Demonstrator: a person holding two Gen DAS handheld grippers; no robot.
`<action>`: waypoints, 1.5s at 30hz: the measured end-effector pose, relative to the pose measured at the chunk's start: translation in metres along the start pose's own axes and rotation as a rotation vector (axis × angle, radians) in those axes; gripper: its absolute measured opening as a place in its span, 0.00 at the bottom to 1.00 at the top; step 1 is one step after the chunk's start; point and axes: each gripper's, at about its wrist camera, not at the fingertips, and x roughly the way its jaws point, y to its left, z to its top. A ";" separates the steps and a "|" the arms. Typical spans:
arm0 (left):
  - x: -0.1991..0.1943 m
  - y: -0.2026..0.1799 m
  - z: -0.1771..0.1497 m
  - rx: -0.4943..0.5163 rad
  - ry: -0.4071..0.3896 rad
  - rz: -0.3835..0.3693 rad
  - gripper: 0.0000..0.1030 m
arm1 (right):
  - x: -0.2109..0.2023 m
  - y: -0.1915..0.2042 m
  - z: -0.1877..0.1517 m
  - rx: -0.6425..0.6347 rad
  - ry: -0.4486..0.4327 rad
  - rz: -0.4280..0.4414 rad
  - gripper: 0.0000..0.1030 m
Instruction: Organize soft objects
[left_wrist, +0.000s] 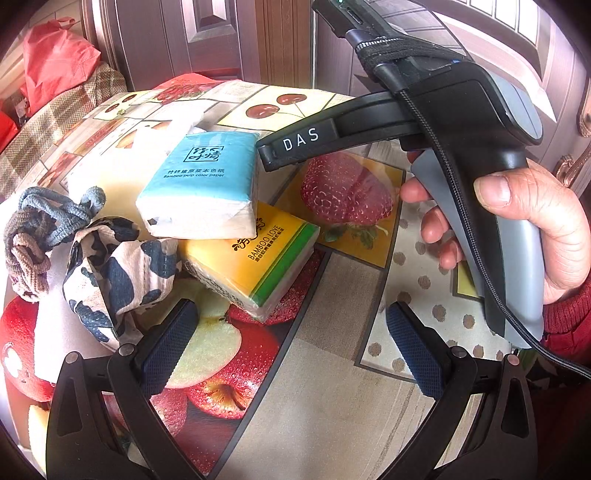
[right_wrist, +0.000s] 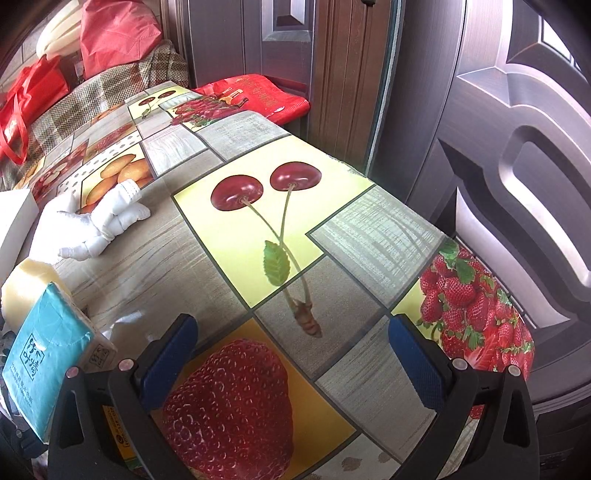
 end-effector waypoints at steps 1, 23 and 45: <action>0.000 0.000 0.000 0.000 0.000 0.000 0.99 | 0.000 0.000 0.000 0.000 0.000 0.000 1.00; 0.001 -0.001 0.000 -0.005 -0.003 -0.006 0.99 | 0.005 0.007 0.006 0.000 -0.001 0.001 1.00; -0.138 0.026 -0.030 -0.158 -0.369 -0.079 1.00 | 0.005 0.005 0.006 0.000 0.001 0.002 1.00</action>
